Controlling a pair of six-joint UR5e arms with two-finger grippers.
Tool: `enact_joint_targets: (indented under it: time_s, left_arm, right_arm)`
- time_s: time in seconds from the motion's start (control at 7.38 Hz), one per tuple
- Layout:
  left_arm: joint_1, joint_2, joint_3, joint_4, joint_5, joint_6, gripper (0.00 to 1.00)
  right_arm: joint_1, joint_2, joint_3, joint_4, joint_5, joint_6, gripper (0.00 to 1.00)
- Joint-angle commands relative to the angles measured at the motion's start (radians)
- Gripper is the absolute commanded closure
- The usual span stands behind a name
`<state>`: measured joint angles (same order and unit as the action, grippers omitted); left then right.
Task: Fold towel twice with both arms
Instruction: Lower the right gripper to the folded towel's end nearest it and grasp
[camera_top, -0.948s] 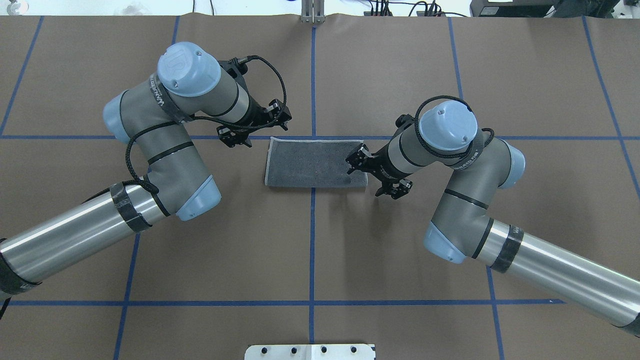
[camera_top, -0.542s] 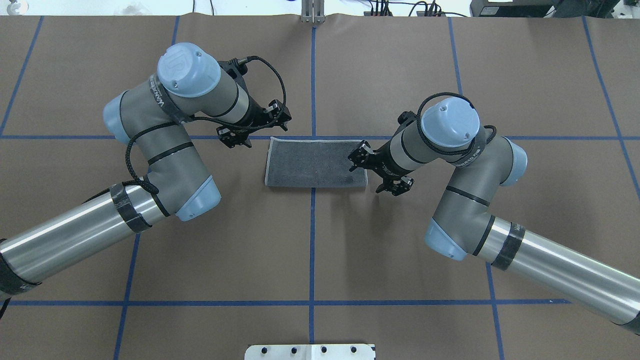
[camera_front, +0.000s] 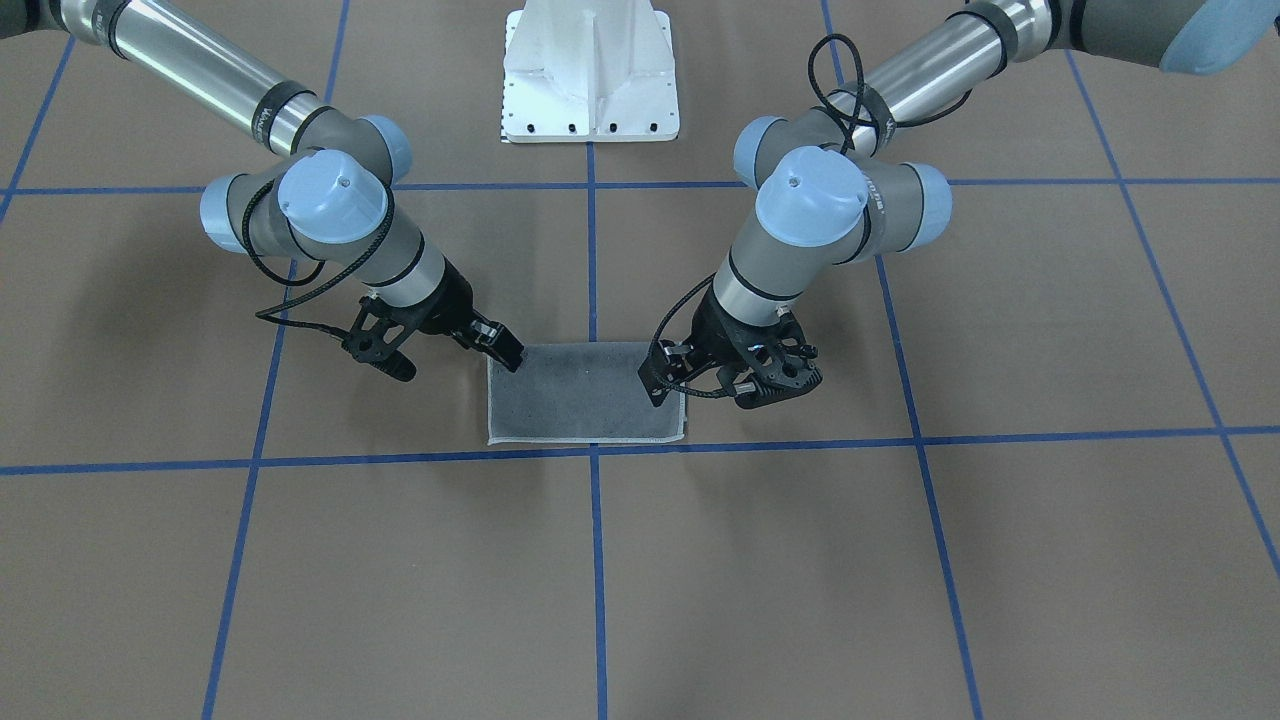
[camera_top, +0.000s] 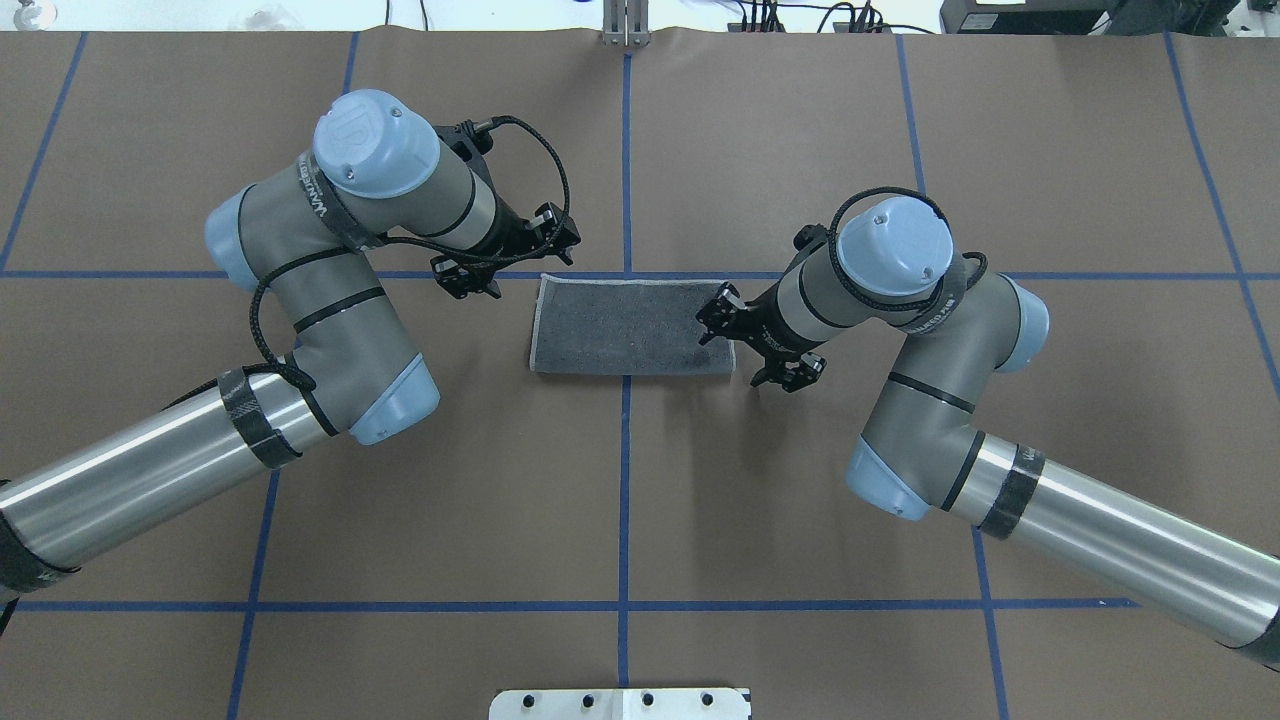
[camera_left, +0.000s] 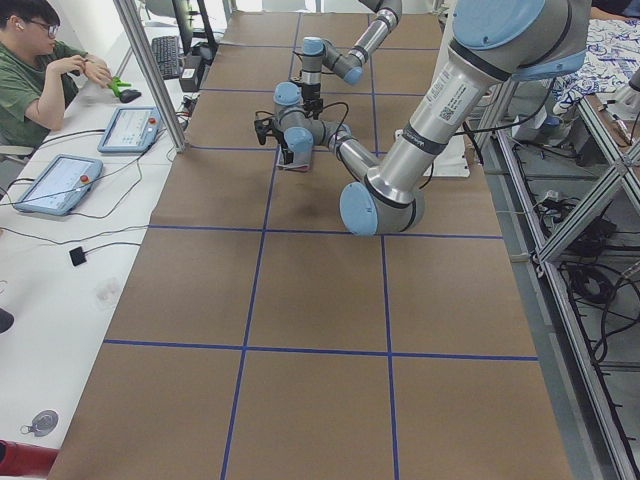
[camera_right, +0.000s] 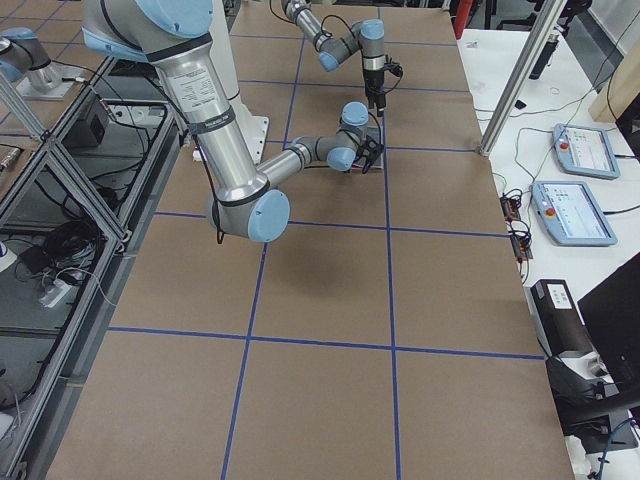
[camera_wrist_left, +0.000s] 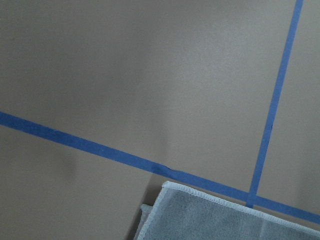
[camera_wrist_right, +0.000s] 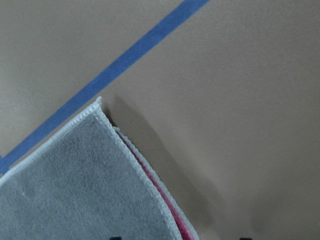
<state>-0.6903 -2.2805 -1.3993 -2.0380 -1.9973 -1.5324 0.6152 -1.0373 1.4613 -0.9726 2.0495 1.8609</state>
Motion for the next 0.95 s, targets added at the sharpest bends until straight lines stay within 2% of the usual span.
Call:
enact_joint_targets:
  time_s: [0.0,0.14,0.27,0.54,0.81]
  left_arm:
    - [0.000,0.022,0.003,-0.045,0.000,0.000,0.00]
    - [0.000,0.023,0.003,-0.045,0.000,0.000,0.00]
    - [-0.001,0.023,0.003,-0.045,0.000,0.000,0.00]
    - [-0.005,0.021,0.003,-0.045,0.000,0.000,0.00]
    - [-0.005,0.021,0.003,-0.045,0.000,0.000,0.00]
  right_arm:
    - [-0.002,0.003,-0.001,0.000,0.000,0.006,0.61]
    - [-0.002,0.003,-0.001,0.000,0.000,0.006,0.89]
    - [-0.002,0.003,-0.001,0.003,0.000,0.004,1.00]
    - [0.001,0.003,0.001,0.006,0.001,0.000,1.00]
    - [0.052,0.002,0.008,0.008,0.035,-0.003,1.00]
